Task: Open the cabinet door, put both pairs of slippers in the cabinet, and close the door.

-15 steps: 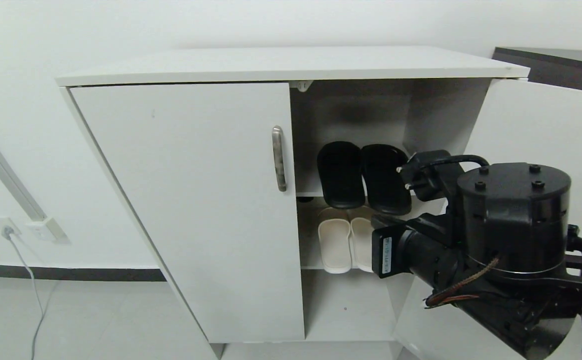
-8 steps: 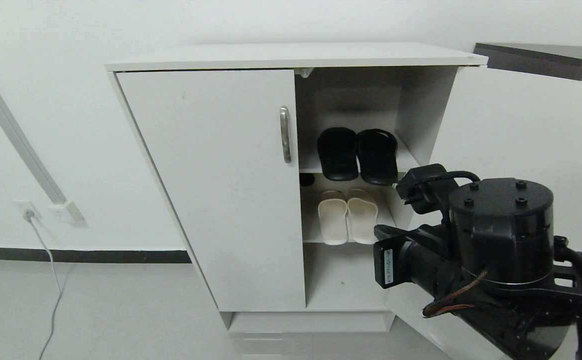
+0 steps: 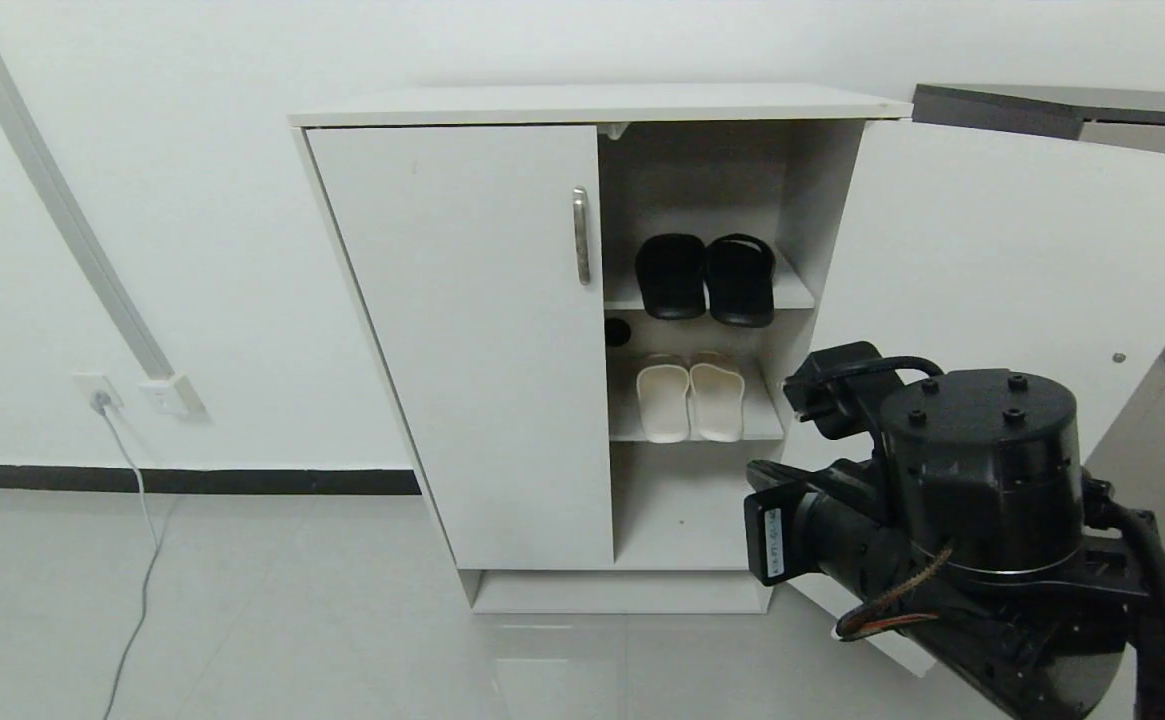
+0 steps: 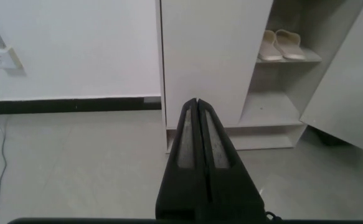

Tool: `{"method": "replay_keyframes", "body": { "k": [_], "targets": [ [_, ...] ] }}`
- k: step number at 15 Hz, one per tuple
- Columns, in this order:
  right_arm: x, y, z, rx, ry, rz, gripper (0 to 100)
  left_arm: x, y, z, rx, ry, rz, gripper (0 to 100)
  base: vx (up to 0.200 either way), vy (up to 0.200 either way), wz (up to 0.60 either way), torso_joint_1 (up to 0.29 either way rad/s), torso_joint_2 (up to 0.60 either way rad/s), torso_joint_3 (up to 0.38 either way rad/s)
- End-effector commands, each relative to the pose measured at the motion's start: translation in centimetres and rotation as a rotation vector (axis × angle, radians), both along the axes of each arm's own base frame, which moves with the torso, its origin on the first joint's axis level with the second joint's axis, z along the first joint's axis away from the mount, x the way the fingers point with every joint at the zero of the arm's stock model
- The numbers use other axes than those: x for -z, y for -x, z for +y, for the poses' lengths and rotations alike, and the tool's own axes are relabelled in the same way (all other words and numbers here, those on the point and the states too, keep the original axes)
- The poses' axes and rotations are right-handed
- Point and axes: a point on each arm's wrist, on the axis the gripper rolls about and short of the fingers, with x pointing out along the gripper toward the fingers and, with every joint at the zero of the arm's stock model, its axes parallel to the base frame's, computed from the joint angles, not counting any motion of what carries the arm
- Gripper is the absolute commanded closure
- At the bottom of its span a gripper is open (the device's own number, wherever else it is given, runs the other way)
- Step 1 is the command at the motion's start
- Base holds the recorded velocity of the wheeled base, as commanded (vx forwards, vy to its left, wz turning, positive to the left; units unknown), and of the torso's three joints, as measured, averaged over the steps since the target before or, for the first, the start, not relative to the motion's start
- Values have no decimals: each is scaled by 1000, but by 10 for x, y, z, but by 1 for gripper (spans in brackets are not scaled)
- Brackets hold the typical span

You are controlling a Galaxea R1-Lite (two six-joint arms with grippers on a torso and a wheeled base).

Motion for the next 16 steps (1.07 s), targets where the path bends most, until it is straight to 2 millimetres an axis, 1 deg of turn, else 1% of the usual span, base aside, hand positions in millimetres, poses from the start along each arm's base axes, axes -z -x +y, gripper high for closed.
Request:
{"method": "replay_keyframes", "body": {
  "k": [1, 12, 14, 16],
  "targets": [
    [3, -1, 1, 1, 9, 6, 100, 0, 0, 0, 0, 0, 1, 100, 0, 0, 0, 0, 0, 0],
    [5, -1, 1, 2, 17, 10, 100, 0, 0, 0, 1, -1, 1, 100, 0, 0, 0, 0, 0, 0],
    [7, -3, 2, 5, 22, 12, 100, 0, 0, 0, 1, -1, 1, 100, 0, 0, 0, 0, -178, -205],
    [8, -3, 2, 7, 26, 14, 100, 0, 0, 0, 1, -1, 3, 100, 0, 0, 0, 2, -176, -344]
  ]
}}
